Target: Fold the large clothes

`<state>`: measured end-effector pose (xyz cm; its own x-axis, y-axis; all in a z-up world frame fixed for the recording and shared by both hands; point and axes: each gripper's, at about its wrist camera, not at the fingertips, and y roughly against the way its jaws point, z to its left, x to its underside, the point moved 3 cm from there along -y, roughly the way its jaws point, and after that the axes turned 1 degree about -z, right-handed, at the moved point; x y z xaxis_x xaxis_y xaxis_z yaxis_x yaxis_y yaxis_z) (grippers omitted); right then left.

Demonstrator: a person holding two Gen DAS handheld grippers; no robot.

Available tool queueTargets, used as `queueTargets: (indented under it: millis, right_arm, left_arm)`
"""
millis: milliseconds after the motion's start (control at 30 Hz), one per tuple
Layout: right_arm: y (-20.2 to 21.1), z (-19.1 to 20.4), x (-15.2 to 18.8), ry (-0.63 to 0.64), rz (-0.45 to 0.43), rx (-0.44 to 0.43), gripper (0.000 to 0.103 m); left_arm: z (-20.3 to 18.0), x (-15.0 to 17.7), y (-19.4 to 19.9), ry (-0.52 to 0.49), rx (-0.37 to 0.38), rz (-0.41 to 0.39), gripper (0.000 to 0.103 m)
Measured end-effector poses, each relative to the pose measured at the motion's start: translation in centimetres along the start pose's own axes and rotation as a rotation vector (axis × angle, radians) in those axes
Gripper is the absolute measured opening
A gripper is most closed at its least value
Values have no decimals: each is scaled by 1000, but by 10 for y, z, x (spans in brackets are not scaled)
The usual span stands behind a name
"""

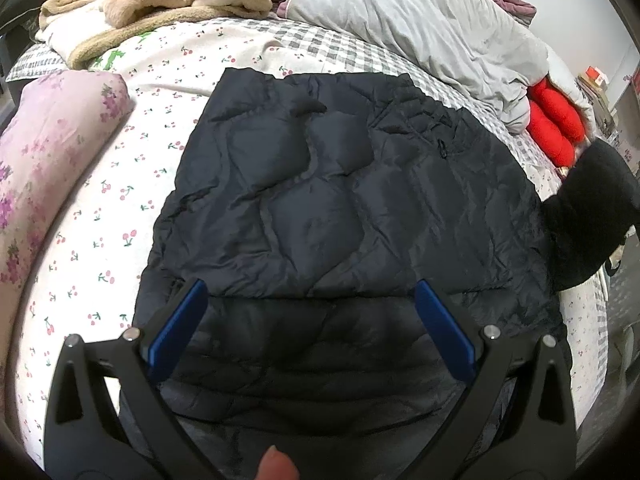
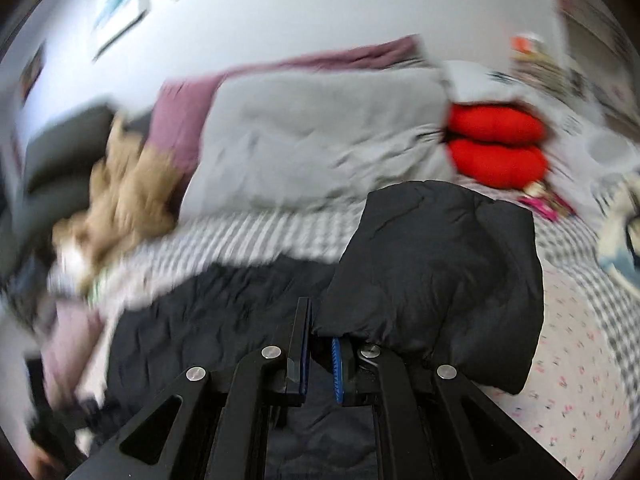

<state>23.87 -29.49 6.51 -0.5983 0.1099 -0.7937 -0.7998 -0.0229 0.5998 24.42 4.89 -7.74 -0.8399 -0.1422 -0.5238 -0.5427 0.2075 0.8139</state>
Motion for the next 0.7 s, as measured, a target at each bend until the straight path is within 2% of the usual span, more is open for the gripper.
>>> queueTargets:
  millis: [133, 267, 367, 433, 500, 533, 600, 633, 667, 700]
  right_arm:
    - [-49, 52, 40, 125, 158, -73, 9]
    - [-100, 74, 90, 143, 307, -85, 9]
    - [-139, 69, 130, 85, 458, -87, 10]
    - [-154, 63, 146, 16, 522, -136, 14]
    - [-159, 55, 151, -48, 538, -175, 15]
    - [-157, 53, 150, -73, 544, -195, 21]
    - [-148, 51, 143, -67, 545, -219, 45]
    - [-139, 50, 138, -48, 520, -214, 67]
    - [-128, 48, 132, -33, 480, -203, 74]
    - [-117, 45, 127, -34, 452, -203, 74]
  left_arm:
    - [2, 1, -5, 1, -11, 14, 102]
    - [1, 3, -8, 1, -11, 27, 102]
    - [-3, 4, -8, -16, -9, 30, 102]
    - [-6, 5, -8, -36, -12, 26, 102]
    - [-11, 6, -7, -67, -23, 17, 102]
    - [-12, 6, -8, -75, -27, 17, 102]
    - [-15, 6, -8, -89, -21, 18, 102]
    - [-17, 6, -8, -93, -12, 20, 102]
    - [-19, 6, -8, -95, 0, 25, 102]
    - [-21, 5, -8, -94, 17, 28, 102]
